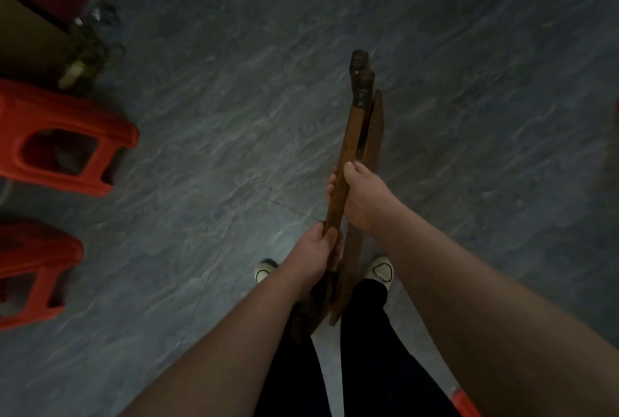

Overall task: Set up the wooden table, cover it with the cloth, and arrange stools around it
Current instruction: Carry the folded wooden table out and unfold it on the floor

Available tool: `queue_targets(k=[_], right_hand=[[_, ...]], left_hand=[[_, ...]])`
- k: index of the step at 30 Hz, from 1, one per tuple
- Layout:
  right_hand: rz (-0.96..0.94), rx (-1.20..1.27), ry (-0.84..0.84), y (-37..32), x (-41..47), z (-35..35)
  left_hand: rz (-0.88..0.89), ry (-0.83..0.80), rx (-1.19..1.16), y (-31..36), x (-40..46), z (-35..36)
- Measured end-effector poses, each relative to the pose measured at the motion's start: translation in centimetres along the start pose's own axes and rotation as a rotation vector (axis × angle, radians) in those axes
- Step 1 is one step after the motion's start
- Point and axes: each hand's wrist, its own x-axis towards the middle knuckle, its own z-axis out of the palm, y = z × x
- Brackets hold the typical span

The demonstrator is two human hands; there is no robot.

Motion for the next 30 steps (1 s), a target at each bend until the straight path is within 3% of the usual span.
queue_targets(k=[13, 30], right_hand=[[-0.087, -0.177, 0.073, 3.0, 7.5, 2.8], [-0.059, -0.301, 0.009, 6.7, 10.9, 3.8]], left_hand=[[0.024, -0.056, -0.15, -4.3, 8.6, -3.4], [-0.005, -0.034, -0.13, -6.7, 9.7, -6.0]])
